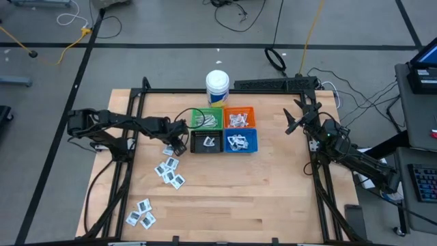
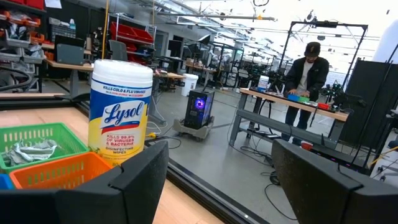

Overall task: Pick & Place First Aid Supplies
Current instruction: Put the black towelette pack into the black basket

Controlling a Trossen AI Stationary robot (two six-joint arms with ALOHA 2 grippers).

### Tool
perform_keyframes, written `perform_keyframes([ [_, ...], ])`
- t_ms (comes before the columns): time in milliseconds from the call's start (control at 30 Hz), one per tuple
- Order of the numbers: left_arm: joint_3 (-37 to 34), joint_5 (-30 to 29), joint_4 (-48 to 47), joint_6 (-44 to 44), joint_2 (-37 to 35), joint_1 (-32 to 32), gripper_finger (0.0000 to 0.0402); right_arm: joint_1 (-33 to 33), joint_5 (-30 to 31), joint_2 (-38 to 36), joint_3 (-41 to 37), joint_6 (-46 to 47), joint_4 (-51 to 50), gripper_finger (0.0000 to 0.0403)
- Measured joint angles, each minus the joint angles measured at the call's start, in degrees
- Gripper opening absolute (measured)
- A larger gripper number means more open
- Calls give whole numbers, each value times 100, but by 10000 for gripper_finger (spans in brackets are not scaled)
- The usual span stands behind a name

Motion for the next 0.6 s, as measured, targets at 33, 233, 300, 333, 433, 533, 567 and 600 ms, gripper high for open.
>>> perform_keyframes([
  [33,-1,1,2,-8,0,0,162,0,0,0,0,0,0,279],
  [233,-8,93,13,-11,4,-13,78,1,1,0,-1,0,0,279],
  [300,-10,129,11,-9,4,-13,54,1,1,0,-1,0,0,279],
  [333,-10,139,10,-9,3,-13,42,-1,-1,0,-1,0,0,279],
  [433,-16,238,-39,10,-114,-13,13,-1,1,0,0,0,0,279],
  [533,59,342,-215,50,-308,-29,13,-1,-1,0,0,0,0,279],
  [567,122,334,-301,93,-402,-23,16,0,0,-1,0,0,0,279],
  [600,195,291,-387,158,-484,-20,17,0,1,-1,1,0,0,279],
])
